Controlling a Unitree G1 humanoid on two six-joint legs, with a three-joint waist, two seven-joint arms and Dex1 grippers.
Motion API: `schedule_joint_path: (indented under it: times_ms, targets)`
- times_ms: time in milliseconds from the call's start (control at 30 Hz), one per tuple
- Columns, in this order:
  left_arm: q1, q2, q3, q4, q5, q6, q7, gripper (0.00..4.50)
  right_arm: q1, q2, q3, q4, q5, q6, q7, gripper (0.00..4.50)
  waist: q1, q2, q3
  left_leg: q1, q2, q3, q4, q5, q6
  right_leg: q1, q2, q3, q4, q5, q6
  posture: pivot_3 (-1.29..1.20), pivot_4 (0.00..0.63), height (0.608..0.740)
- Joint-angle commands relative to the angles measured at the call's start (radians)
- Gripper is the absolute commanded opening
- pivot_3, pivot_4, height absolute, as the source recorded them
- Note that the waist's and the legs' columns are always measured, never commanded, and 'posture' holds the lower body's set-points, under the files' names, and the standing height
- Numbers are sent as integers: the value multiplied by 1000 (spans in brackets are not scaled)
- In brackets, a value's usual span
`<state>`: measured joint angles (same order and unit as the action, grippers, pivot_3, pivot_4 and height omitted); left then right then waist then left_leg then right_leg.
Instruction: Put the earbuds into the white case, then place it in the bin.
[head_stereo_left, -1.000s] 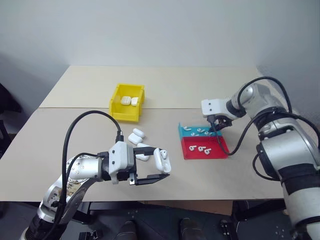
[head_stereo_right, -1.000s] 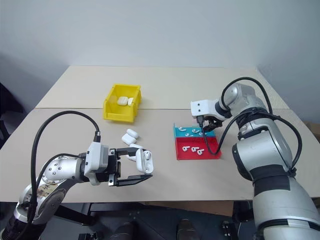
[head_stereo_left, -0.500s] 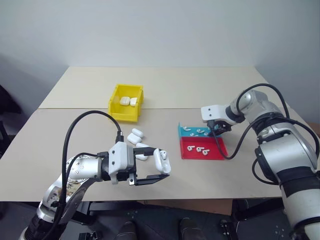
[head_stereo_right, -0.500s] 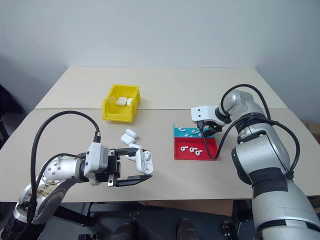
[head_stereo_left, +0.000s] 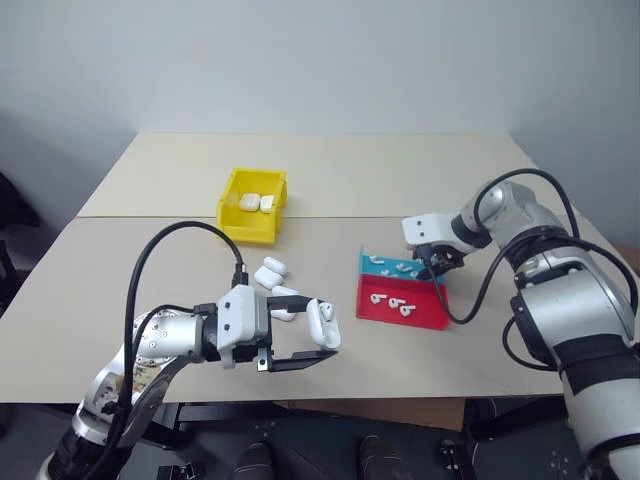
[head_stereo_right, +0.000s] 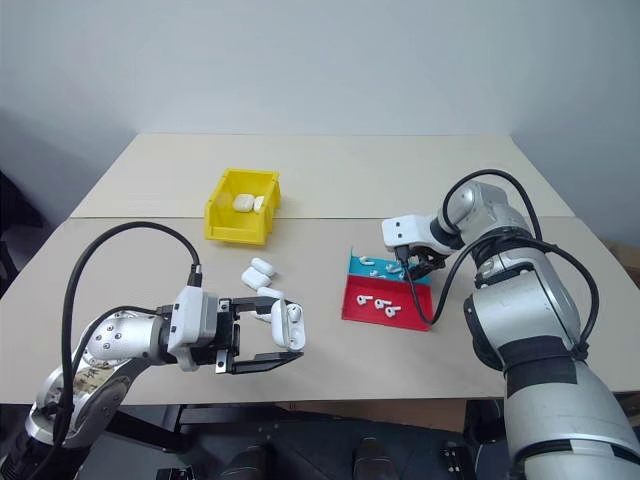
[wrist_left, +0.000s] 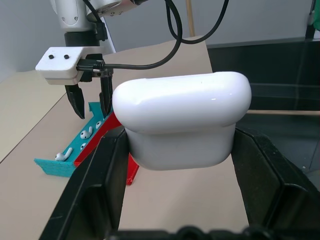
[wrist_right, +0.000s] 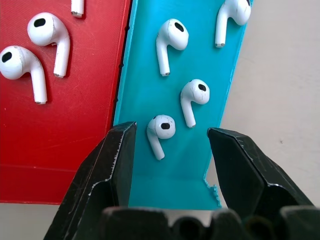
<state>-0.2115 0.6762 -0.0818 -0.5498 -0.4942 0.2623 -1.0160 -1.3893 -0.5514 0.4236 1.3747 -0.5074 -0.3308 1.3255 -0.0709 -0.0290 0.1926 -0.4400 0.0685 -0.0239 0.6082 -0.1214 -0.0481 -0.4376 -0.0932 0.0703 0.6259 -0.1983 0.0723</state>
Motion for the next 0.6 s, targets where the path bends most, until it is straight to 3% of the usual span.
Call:
schedule_joint_path:
  times_ms: [33, 600]
  targets:
    - [-18, 3, 11, -5, 8, -27, -5, 2815, -3, -14, -8, -8, -5, 33, -12, 2861, 0, 0, 0, 0, 0, 0, 0, 0, 0, 0, 0, 0, 0, 0, 0, 0, 150, 740]
    - [-4, 3, 16, -6, 25, -34, -4, 2815, 13, -10, -17, -6, -14, 31, -30, 2861, 0, 0, 0, 0, 0, 0, 0, 0, 0, 0, 0, 0, 0, 0, 0, 0, 150, 740]
